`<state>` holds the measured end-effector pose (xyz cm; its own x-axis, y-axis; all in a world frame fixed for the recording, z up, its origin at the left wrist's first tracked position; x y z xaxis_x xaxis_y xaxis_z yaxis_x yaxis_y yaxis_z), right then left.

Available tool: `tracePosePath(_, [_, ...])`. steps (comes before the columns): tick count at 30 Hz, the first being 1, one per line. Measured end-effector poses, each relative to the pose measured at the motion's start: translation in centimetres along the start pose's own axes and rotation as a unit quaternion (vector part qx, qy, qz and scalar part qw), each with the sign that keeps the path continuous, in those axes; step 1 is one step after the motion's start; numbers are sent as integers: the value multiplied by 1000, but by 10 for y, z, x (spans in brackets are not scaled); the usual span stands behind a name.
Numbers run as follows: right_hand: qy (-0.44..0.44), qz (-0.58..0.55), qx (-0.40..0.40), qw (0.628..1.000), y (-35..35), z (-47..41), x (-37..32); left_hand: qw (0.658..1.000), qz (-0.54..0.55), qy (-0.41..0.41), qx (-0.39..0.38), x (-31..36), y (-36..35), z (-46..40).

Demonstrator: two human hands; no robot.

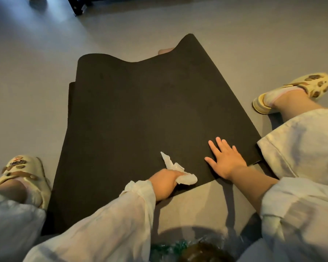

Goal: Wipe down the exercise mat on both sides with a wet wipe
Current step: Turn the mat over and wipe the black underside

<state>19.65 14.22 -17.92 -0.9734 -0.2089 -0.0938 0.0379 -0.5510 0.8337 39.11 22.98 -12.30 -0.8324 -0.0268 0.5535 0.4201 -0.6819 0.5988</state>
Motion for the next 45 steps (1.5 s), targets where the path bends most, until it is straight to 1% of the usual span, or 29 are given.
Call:
tracePosePath(1, [1, -11, -13, 1000, -2, 9, -3, 1000, 23, 2, 6, 3, 6, 5])
tracePosePath(3, [0, -25, -28, 999, -7, 27, -10, 996, 69, 17, 54, 8, 23, 16])
tracePosePath(5, [3, -35, -38, 999, -13, 43, -16, 991, 80, 41, 97, 10, 36, 20])
tracePosePath(6, [5, -36, -35, 999, -16, 49, -19, 989, 87, 42, 113, 11, 41, 20])
tracePosePath(8, [11, -17, -6, 1000, -16, 55, -19, 986, 86, 51, 132, 13, 48, 15])
tracePosePath(10, [39, 43, 8, 998, -8, 56, -14, 977, 93, 64, 179, 11, 53, 6])
tracePosePath(12, [61, 158, 2, 986, -2, 54, -3, 954, 162, 57, 244, 9, 56, 0])
tracePosePath(14, [39, 252, 1, 967, 6, 50, 16, 943, 188, 60, 267, 6, 57, -7])
tracePosePath(16, [10, 276, 9, 961, 16, 43, 37, 938, 199, 64, 277, 2, 59, -15])
tracePosePath(19, [9, 293, 14, 956, 26, 30, 51, 944, 200, 72, 252, -1, 61, -26])
tracePosePath(22, [-2, 297, -28, 955, 26, 19, 49, 951, 204, 77, 220, -1, 58, -29])
tracePosePath(24, [-4, 281, -56, 958, 27, 16, 45, 953, 186, 71, 230, 1, 61, -29])
tracePosePath(27, [20, 287, -66, 955, 36, 23, 38, 963, 142, 64, 220, 1, 66, -30])
tracePosePath(31, [63, 304, -52, 949, 38, 49, 27, 955, 171, 60, 236, -5, 66, -31])
tracePosePath(33, [87, 294, -64, 950, 28, 66, 17, 952, 175, 51, 245, -8, 62, -32])
tracePosePath(36, [99, 280, -118, 948, 14, 86, 5, 953, 146, 28, 262, -15, 59, -34])
tracePosePath(37, [105, 283, -136, 944, 12, 90, 4, 956, 129, 8, 262, -17, 58, -34])
tracePosePath(39, [138, 308, -140, 931, 13, 93, 5, 963, 92, -52, 248, -19, 55, -34])
tracePosePath(40, [157, 318, -127, 926, 17, 92, 5, 967, 69, -81, 233, -19, 52, -35])
tracePosePath(42, [190, 282, -67, 938, 28, 85, 3, 975, 18, -111, 189, -19, 41, -40])
tracePosePath(44, [205, 252, 15, 946, 38, 70, 1, 979, -72, -91, 167, -21, 28, -49])
tracePosePath(45, [200, 243, 49, 948, 41, 59, 3, 973, -136, -67, 175, -24, 24, -53])
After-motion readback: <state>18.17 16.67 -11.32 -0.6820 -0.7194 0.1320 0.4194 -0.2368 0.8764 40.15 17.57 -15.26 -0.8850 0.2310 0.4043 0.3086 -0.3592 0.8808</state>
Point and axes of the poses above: each hand's wrist, its own z-axis away from the middle knuckle, its own y-axis out of the back of the hand, x = y × z, the point moved 3 cm from there along -z, towards the middle knuckle, and after that the axes turned 4 degrees about -x, right-handed, at the moved point
